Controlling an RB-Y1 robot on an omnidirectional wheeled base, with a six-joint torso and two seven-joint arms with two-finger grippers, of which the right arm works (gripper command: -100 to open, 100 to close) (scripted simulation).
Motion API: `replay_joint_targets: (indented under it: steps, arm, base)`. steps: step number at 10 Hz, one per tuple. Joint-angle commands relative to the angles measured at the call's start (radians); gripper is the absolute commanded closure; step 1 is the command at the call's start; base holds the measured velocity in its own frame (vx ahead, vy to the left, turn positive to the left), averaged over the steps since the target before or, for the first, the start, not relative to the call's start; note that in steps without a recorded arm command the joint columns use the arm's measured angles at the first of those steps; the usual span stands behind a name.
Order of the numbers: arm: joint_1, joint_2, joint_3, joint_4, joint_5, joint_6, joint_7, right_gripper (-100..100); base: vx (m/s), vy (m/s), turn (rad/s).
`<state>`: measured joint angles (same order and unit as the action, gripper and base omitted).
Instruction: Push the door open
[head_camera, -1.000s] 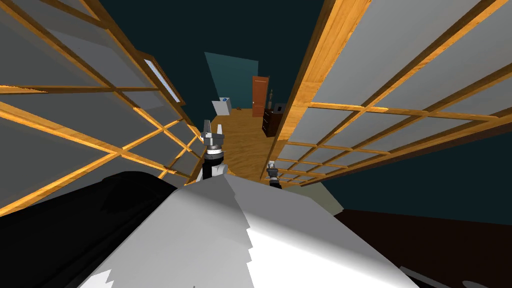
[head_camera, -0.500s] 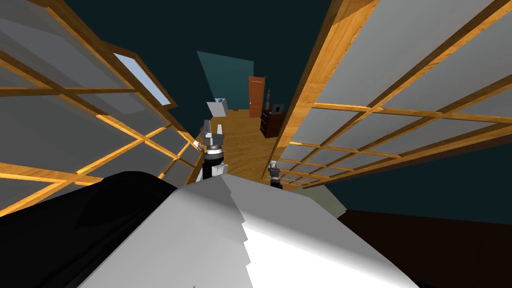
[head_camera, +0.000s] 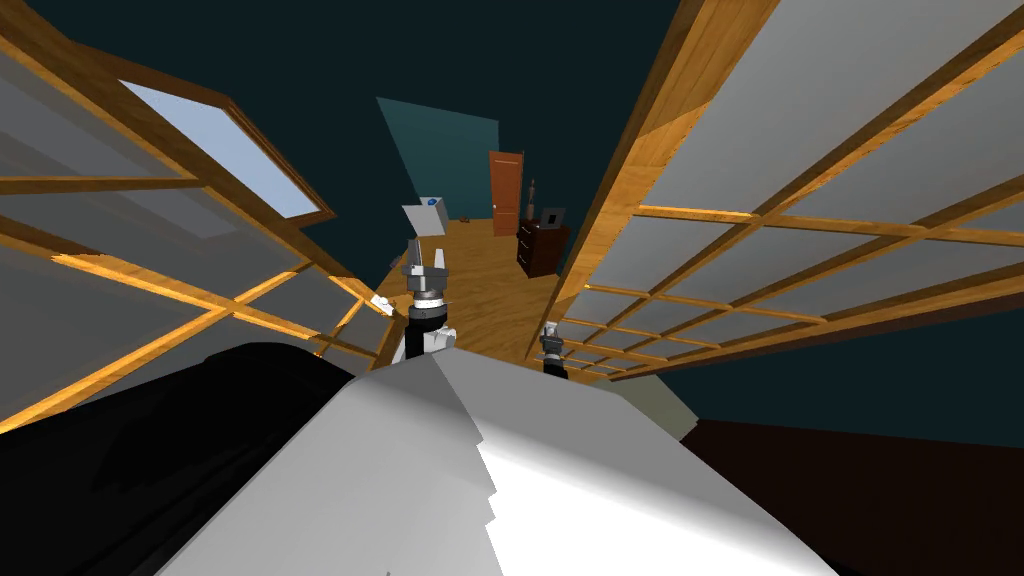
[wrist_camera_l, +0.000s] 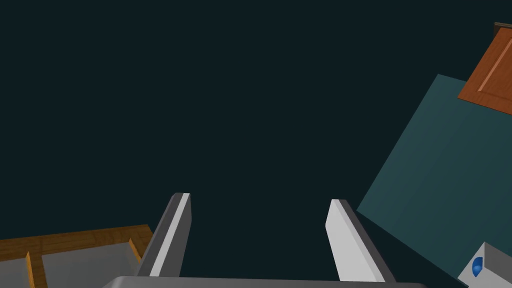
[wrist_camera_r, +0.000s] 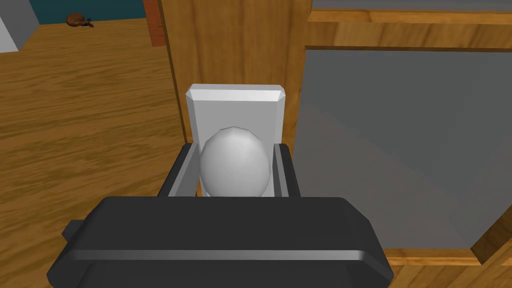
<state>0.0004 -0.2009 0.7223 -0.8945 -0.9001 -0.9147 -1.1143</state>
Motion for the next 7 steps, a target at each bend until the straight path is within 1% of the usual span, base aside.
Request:
replay_joint_targets:
  steps: [1, 2, 3, 4, 7]
  arm:
    - [-0.001, -0.002, -0.015, -0.003, -0.006, -0.007, 0.004, 100]
    - [0.0, 0.0, -0.021, -0.002, -0.009, -0.007, 0.007, 100]
    - [0.002, 0.002, -0.013, 0.003, -0.006, -0.006, 0.002, 100]
    - [-0.002, 0.004, -0.028, 0.005, -0.012, -0.01, 0.007, 100]
    - [-0.006, 0.012, -0.067, 0.018, -0.027, -0.016, 0.017, 100]
  base:
    - [0.168, 0.08, -0.056]
    - [0.178, 0.08, -0.061]
    - [0.087, 0.037, -0.022]
    - [0.124, 0.027, -0.03]
    - [0.202, 0.095, -0.066]
